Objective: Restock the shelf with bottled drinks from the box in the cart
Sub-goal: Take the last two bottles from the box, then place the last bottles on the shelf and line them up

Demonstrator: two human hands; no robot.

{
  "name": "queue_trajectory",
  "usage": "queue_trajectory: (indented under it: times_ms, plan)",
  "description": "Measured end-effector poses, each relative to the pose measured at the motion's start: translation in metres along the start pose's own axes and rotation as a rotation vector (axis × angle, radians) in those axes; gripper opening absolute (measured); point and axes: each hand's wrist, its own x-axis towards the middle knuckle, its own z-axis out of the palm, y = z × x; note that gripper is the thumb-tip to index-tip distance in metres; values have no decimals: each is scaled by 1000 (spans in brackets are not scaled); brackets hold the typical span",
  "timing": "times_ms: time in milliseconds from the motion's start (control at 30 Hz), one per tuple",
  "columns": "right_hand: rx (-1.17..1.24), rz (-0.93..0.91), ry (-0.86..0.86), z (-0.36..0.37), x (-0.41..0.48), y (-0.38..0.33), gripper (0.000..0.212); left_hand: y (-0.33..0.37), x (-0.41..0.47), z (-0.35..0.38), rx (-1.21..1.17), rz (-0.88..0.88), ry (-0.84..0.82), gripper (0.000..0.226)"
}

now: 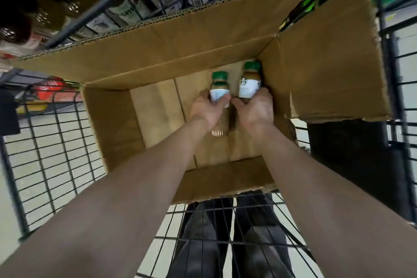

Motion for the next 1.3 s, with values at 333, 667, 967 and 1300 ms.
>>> queue_trajectory:
  times_ms: [333,667,967,1300]
  plan:
    - [45,-24,-88,-33,-44,-21,58,-31,-44,-62,-193,38,18,56]
    - [243,-97,-57,-73,-205,-58,46,-29,-172,-137,-269,203,73,56]
    - [194,-351,-24,-98,-362,-71,44,-90,-321,-194,-286,341,275,72]
    - [134,-710,-22,-130,-535,-125,55,-130,-498,-301,-292,555,484,72]
